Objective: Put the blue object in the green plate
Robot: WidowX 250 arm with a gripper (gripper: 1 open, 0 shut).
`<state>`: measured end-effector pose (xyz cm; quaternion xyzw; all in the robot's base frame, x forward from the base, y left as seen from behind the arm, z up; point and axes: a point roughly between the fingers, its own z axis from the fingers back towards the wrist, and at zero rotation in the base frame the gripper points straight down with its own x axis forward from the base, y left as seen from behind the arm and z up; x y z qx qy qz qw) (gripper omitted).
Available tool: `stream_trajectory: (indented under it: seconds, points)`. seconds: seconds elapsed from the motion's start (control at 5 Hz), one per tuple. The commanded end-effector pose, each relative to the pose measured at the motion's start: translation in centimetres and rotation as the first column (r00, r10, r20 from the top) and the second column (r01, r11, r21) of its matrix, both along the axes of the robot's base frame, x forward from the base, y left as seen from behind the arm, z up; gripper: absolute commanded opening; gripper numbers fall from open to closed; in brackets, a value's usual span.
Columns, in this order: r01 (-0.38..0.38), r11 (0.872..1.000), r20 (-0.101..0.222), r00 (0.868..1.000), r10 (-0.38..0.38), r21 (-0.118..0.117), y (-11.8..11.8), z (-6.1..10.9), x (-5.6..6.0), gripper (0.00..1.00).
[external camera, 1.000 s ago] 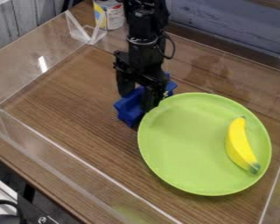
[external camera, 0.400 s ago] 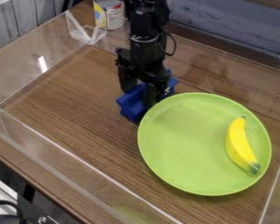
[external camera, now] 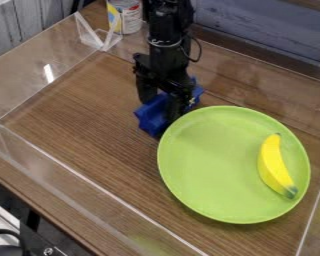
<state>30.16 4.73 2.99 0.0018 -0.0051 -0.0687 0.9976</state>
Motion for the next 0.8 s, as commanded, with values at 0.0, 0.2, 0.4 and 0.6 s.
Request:
stream_trajectory:
  seconds: [0.0, 0.2, 0.4, 0.6]
  points:
    - [-0.027, 1.000, -0.024, 0.999, 0.027, -0.006, 0.6, -1.6, -0.1, 0.00]
    - [-0.031, 0.999, -0.027, 0.999, 0.031, -0.009, 0.7, -1.9, -0.1, 0.00]
    - [-0.036, 0.999, -0.030, 0.999, 0.035, -0.012, 0.7, -2.3, 0.0, 0.00]
    - [-0.040, 0.999, -0.034, 0.999, 0.040, -0.013, 0.8, -2.6, 0.1, 0.00]
